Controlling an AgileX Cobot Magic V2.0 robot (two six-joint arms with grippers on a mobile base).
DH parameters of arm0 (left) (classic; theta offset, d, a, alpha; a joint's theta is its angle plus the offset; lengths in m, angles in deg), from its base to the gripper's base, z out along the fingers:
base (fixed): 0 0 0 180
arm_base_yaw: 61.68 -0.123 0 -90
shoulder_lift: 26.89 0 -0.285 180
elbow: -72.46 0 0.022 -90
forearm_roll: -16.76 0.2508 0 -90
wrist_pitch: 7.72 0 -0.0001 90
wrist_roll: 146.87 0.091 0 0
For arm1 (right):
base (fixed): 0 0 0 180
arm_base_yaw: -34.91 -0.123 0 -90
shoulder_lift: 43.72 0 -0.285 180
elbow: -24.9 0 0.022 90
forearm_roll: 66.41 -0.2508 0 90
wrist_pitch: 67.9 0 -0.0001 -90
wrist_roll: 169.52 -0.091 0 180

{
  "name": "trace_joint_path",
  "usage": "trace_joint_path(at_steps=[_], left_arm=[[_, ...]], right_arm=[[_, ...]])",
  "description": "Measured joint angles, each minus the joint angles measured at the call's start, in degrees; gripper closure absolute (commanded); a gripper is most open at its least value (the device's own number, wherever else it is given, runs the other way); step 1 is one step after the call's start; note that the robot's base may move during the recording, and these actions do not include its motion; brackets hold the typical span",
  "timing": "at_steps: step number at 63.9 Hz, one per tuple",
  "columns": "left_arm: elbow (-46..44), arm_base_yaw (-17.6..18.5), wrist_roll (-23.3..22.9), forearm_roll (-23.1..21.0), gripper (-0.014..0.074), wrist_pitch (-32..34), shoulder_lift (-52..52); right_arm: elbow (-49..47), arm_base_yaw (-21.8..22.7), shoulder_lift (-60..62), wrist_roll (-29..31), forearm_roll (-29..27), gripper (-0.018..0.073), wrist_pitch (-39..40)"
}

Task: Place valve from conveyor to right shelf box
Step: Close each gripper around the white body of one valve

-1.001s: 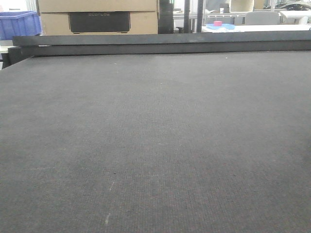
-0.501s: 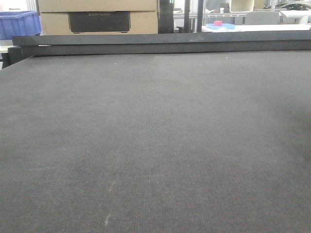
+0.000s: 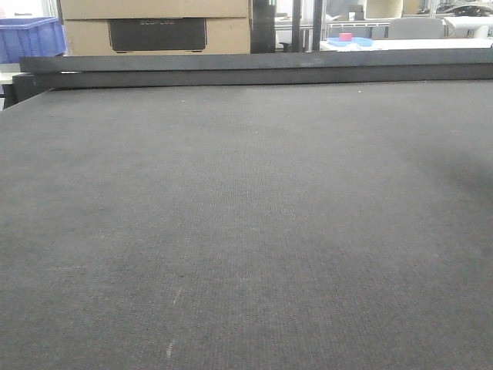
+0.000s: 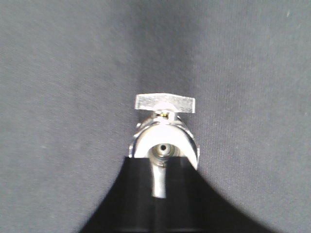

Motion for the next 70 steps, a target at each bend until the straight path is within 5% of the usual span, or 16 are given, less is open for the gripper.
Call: trace_joint_path(at_steps=[5,12,70], left_arm=[[0.0,0.0,0.0,0.0,0.0708,0.1,0.0],[0.0,0.0,0.0,0.0,0.0708,0.2,0.0],[0.0,0.0,0.0,0.0,0.0708,0.2,0.0]], right_arm=[[0.0,0.0,-1.5,0.0,0.3,0.0153,0.0],[0.0,0.0,-3.2,0.0,0.7,0.0085,0.0],[6.6,0.0,-7.8,-0.1,0.8,0.0083,8.3]])
